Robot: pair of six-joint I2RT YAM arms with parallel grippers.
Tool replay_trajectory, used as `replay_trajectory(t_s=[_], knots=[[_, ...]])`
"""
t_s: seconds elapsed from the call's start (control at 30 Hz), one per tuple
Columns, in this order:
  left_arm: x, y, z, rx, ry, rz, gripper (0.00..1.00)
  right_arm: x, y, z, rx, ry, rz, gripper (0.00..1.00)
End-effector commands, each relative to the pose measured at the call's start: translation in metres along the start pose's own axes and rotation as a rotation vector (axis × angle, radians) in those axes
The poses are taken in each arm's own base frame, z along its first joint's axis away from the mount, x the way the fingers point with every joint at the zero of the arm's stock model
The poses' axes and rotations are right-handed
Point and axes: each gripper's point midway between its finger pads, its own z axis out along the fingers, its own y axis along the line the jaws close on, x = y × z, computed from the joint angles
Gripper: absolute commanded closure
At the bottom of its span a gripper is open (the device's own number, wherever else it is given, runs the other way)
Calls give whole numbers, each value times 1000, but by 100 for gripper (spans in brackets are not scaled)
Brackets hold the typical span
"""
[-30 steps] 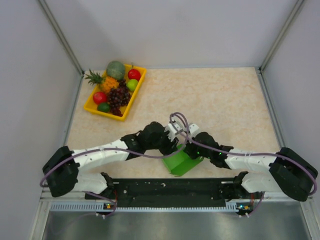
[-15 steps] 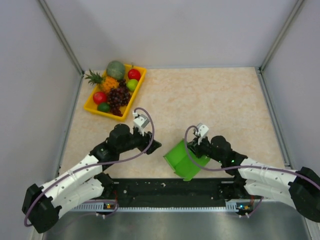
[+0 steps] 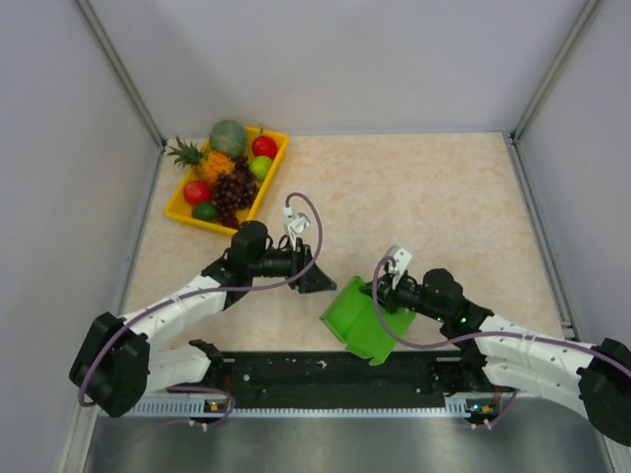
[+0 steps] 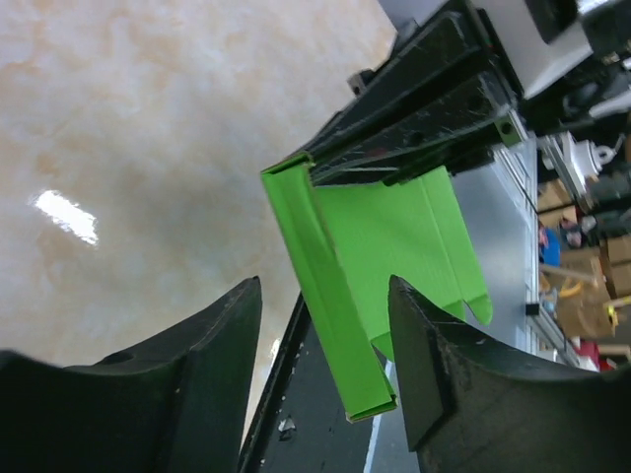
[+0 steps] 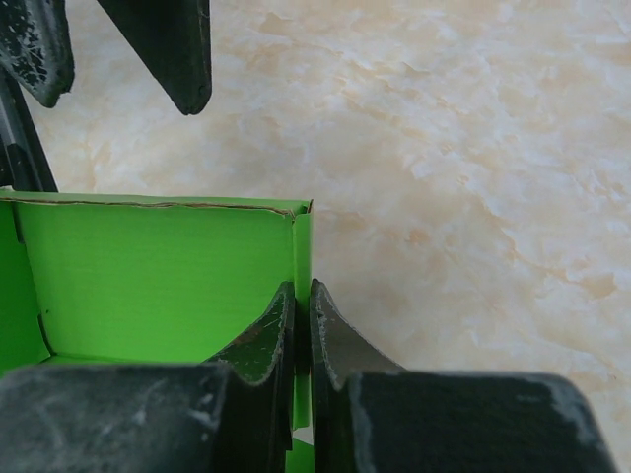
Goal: Fold the paper box
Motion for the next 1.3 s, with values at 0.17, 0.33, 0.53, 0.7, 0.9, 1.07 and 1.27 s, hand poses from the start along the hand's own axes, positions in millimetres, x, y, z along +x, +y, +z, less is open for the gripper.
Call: replay_trajectory(t_s=[0.17, 0.33, 0.53, 0.7, 0.9, 1.07, 1.27], knots=[[-15, -41, 6, 245, 27, 53, 38, -52, 7, 3, -45, -152, -53, 100], [-9, -31, 17, 222, 64, 27, 35, -60, 9, 2, -57, -175, -55, 100], [-1, -41, 35, 233, 124, 51, 46, -72, 8, 3, -38, -209, -52, 100], [1, -39, 45, 230, 150, 35, 64, -71, 3, 14, 65, -154, -83, 100], [-3, -39, 48, 206, 161, 49, 68, -72, -6, 14, 151, -160, -81, 100], [-2, -50, 54, 227, 173, 53, 70, -78, 0, 21, 208, -135, -162, 100], [4, -48, 55, 207, 194, 56, 69, -78, 0, 23, 233, -144, -154, 100]])
